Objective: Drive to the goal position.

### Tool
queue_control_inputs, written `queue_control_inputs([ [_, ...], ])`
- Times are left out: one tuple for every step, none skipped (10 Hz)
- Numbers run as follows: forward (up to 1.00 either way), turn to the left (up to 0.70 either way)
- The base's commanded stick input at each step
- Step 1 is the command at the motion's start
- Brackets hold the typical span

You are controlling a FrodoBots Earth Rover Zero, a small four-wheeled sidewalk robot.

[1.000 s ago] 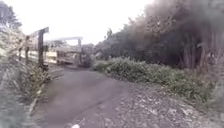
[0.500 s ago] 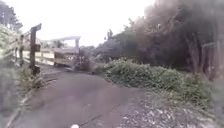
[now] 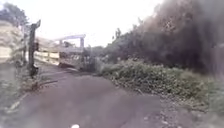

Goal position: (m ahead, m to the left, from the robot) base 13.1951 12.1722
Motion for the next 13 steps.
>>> queue_control_inputs([
  [0.7,0.35],
  [0.7,0.35],
  [0.7,0.35],
  [0.7,0.35],
  [0.7,0.33],
  [0.7,0.1],
  [0.7,0.0],
  [0.7,0.0],
  [0.7,0.0],
  [0.7,0.0],
  [0.7,0.0],
  [0.7,0.0],
  [0.7,0.0],
])
